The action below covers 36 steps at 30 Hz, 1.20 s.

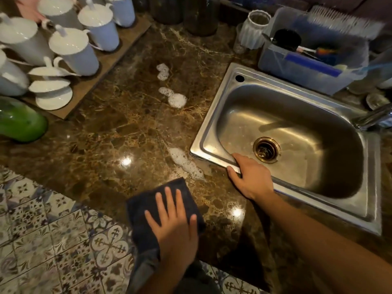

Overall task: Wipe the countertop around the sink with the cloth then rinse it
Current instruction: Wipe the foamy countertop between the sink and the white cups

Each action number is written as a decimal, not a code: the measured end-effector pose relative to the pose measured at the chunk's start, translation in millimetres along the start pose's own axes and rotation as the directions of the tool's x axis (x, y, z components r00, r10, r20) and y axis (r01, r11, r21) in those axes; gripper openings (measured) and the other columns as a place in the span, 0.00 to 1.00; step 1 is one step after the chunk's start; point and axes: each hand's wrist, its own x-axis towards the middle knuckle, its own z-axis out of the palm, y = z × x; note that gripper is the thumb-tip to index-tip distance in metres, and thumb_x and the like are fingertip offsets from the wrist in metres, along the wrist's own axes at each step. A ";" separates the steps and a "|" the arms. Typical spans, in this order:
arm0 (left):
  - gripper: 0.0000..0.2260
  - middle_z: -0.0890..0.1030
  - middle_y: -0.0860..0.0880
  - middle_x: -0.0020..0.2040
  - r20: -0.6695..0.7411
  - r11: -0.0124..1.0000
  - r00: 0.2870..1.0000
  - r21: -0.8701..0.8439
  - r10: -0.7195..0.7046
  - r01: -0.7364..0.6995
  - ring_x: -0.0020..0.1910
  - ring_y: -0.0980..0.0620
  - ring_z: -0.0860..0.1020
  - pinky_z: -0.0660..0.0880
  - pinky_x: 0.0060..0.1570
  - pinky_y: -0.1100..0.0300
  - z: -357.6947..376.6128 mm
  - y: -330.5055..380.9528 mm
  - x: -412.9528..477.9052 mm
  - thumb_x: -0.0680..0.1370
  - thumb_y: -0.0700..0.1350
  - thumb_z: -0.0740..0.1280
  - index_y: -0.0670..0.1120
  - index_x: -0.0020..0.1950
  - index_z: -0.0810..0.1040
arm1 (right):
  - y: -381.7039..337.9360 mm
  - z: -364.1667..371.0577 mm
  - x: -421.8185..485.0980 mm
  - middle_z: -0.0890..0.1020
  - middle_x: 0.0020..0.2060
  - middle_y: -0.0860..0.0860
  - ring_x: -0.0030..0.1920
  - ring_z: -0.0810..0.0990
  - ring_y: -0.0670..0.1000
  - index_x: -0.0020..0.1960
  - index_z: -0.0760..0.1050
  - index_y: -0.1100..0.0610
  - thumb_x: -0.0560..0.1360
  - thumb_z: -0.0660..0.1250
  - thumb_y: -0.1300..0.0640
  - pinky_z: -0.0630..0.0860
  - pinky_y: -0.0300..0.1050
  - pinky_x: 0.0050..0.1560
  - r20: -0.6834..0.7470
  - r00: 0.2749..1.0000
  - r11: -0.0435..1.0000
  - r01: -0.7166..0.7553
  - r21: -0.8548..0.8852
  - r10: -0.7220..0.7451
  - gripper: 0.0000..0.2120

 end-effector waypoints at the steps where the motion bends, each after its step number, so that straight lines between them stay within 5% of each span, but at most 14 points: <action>1: 0.31 0.62 0.39 0.76 0.020 1.000 1.000 -0.025 -0.004 0.005 0.74 0.37 0.61 0.55 0.67 0.32 0.3 14.7 -5.8 0.76 0.57 0.51 0.42 0.76 0.62 | -0.3 1.4 2.9 0.80 0.56 0.50 0.54 0.78 0.53 0.68 0.67 0.46 0.77 0.52 0.36 0.73 0.48 0.48 -0.004 1.000 1.000 -0.003 0.000 0.003 0.24; 5: 0.30 0.63 0.42 0.76 0.120 0.960 0.989 -0.254 -0.090 0.118 0.75 0.45 0.57 0.49 0.69 0.36 4.1 70.3 -16.5 0.81 0.61 0.43 0.44 0.75 0.63 | 0.6 3.8 4.2 0.80 0.55 0.49 0.55 0.77 0.53 0.67 0.67 0.45 0.76 0.51 0.35 0.73 0.48 0.49 -0.016 1.000 1.000 -0.006 0.010 0.006 0.24; 10: 0.28 0.53 0.53 0.79 0.249 0.684 0.913 -0.606 -0.323 0.407 0.77 0.55 0.46 0.38 0.72 0.48 -19.7 91.5 -0.3 0.77 0.58 0.58 0.51 0.76 0.59 | 1.6 5.8 3.5 0.80 0.58 0.50 0.57 0.77 0.54 0.69 0.67 0.46 0.77 0.54 0.35 0.73 0.48 0.50 -0.039 0.999 0.999 -0.038 0.006 0.038 0.25; 14: 0.36 0.54 0.55 0.78 0.207 0.742 0.978 -0.651 -0.032 0.163 0.75 0.54 0.52 0.49 0.70 0.47 -42.5 45.6 -7.8 0.70 0.66 0.51 0.52 0.75 0.62 | -2.3 6.9 -0.6 0.80 0.59 0.48 0.58 0.77 0.53 0.69 0.69 0.45 0.76 0.55 0.34 0.72 0.48 0.53 -0.046 0.995 0.995 -0.087 0.045 0.089 0.26; 16: 0.34 0.51 0.59 0.78 0.125 0.771 0.977 -0.635 0.175 -0.057 0.75 0.57 0.52 0.51 0.70 0.49 -49.0 7.8 -4.1 0.72 0.66 0.51 0.53 0.75 0.62 | -10.6 3.0 -7.3 0.80 0.60 0.47 0.60 0.76 0.51 0.67 0.73 0.45 0.75 0.54 0.34 0.67 0.50 0.61 -0.071 0.972 0.966 -0.210 0.149 0.222 0.26; 18: 0.27 0.48 0.62 0.77 0.041 0.778 0.938 -0.573 0.343 -0.259 0.76 0.59 0.48 0.46 0.72 0.52 -54.7 -26.3 20.7 0.76 0.58 0.55 0.53 0.75 0.61 | -26.9 -2.6 -25.0 0.80 0.60 0.47 0.62 0.75 0.50 0.63 0.77 0.49 0.76 0.56 0.39 0.64 0.52 0.66 -0.197 0.866 0.844 -0.358 0.399 0.460 0.23; 21: 0.26 0.45 0.57 0.79 -0.018 0.807 0.873 -0.372 0.487 -0.459 0.78 0.54 0.44 0.42 0.74 0.45 -62.2 -64.0 82.0 0.79 0.53 0.55 0.52 0.77 0.58 | -68.8 -11.0 -66.8 0.77 0.58 0.47 0.61 0.71 0.46 0.61 0.76 0.52 0.80 0.60 0.53 0.66 0.44 0.64 -0.249 0.667 0.613 -0.387 0.689 0.702 0.12; 23: 0.27 0.47 0.53 0.80 0.001 0.825 0.852 -0.250 0.524 -0.507 0.78 0.50 0.44 0.43 0.74 0.40 -69.9 -81.9 125.4 0.79 0.55 0.52 0.50 0.77 0.57 | -107.3 -9.4 -98.7 0.75 0.58 0.46 0.60 0.67 0.42 0.59 0.75 0.53 0.80 0.59 0.56 0.62 0.37 0.62 -0.229 0.647 0.563 -0.370 0.739 0.727 0.10; 27: 0.29 0.51 0.50 0.80 0.034 0.840 0.840 -0.064 0.542 -0.539 0.78 0.45 0.47 0.42 0.72 0.38 -84.7 -109.9 208.4 0.78 0.59 0.49 0.50 0.78 0.57 | -170.9 20.5 -134.6 0.73 0.63 0.50 0.64 0.67 0.49 0.64 0.73 0.54 0.73 0.51 0.41 0.64 0.49 0.67 -0.135 0.669 0.593 -0.526 0.609 0.731 0.27; 30: 0.32 0.54 0.48 0.80 0.044 0.885 0.884 0.012 0.465 -0.465 0.78 0.43 0.49 0.45 0.71 0.34 -89.1 -130.0 256.8 0.76 0.61 0.46 0.49 0.78 0.58 | -199.7 35.2 -119.3 0.57 0.77 0.55 0.77 0.51 0.54 0.77 0.57 0.59 0.67 0.39 0.32 0.45 0.50 0.76 0.077 0.635 0.507 -0.678 0.532 0.769 0.47; 32: 0.32 0.53 0.48 0.80 0.050 0.890 0.891 0.054 0.451 -0.453 0.78 0.43 0.49 0.45 0.71 0.35 -85.7 -137.1 265.7 0.77 0.62 0.45 0.50 0.79 0.57 | -208.3 42.4 -100.1 0.49 0.78 0.57 0.78 0.44 0.56 0.79 0.49 0.60 0.68 0.36 0.31 0.38 0.51 0.74 0.096 0.585 0.490 -0.749 0.447 0.806 0.48; 36: 0.31 0.53 0.48 0.80 0.045 0.878 0.881 0.072 0.472 -0.474 0.78 0.43 0.48 0.44 0.71 0.36 -83.6 -136.9 261.8 0.78 0.61 0.45 0.50 0.79 0.55 | -191.6 54.0 -81.9 0.55 0.77 0.61 0.77 0.51 0.60 0.78 0.51 0.62 0.76 0.43 0.37 0.41 0.53 0.73 -0.044 0.594 0.592 -0.787 0.173 0.803 0.39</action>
